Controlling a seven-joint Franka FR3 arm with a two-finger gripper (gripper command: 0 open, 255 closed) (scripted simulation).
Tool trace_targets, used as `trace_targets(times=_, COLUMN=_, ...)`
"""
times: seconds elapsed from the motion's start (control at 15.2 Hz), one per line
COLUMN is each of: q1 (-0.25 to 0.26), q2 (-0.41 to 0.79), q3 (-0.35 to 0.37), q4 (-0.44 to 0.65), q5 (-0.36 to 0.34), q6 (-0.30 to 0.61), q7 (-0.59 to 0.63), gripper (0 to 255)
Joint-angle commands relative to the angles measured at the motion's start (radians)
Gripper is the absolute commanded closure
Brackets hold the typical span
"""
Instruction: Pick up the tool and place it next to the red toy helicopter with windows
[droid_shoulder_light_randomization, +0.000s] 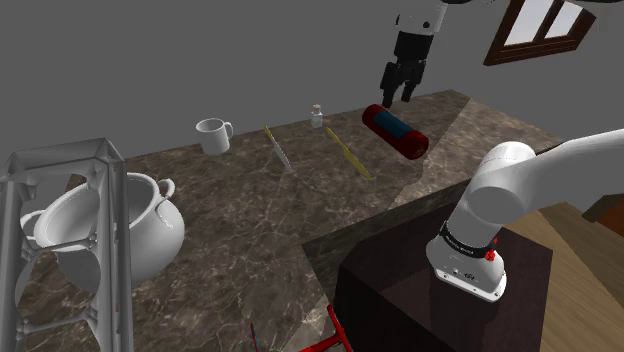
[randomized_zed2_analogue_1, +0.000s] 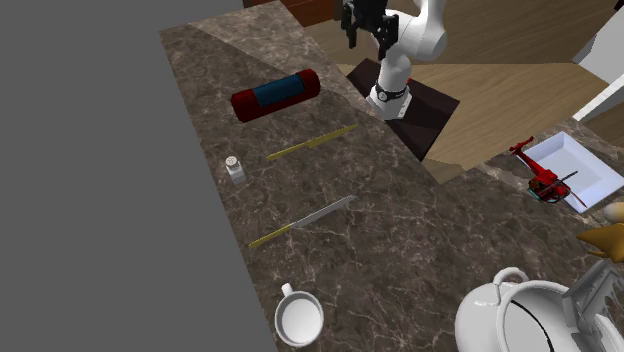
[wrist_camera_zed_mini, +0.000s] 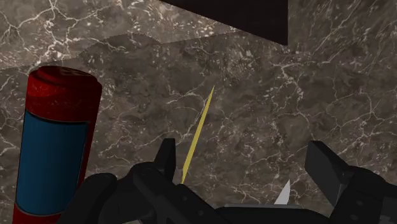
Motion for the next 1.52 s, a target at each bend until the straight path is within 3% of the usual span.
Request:
trace_targets(times=0.0, q1=0.000, q2=0.000, q3=0.000, q4=0.000, q5=0.000, q6=0.000, q7=0.000, gripper=0)
trace_targets(times=0.73, q1=0.016, q2=0.385, q3=0.082, q4=0.093, q5=0.064, q6=0.284, q7=0.135, gripper=0)
trace_targets(times=1.45, q1=0.025, q2=0.814, q3=0.126, q4=0.348, q5=0.074, q6=0.448, q7=0.263, gripper=0)
